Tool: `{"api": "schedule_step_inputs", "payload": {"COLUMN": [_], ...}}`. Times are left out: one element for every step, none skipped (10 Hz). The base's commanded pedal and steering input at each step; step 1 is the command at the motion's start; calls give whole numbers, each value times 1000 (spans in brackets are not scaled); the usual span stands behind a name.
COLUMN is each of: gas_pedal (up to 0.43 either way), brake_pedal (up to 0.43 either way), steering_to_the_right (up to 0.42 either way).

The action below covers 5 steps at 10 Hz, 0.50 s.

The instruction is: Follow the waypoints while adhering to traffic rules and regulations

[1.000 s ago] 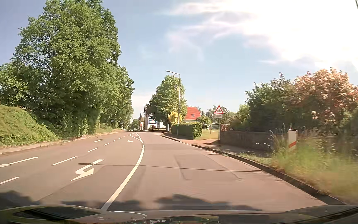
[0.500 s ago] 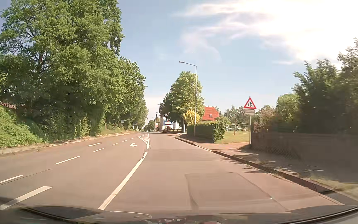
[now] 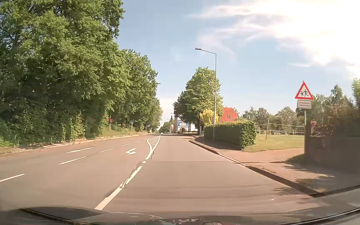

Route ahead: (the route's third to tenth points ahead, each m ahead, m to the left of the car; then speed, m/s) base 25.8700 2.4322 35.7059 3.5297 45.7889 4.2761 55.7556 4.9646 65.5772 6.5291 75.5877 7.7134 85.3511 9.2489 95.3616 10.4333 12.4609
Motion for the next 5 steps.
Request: {"api": "schedule_step_inputs", "payload": {"gas_pedal": [228, 228, 228, 228, 228], "brake_pedal": [0, 0, 0, 0, 0], "steering_to_the_right": [-41, -39, -35, -34, -31]}}
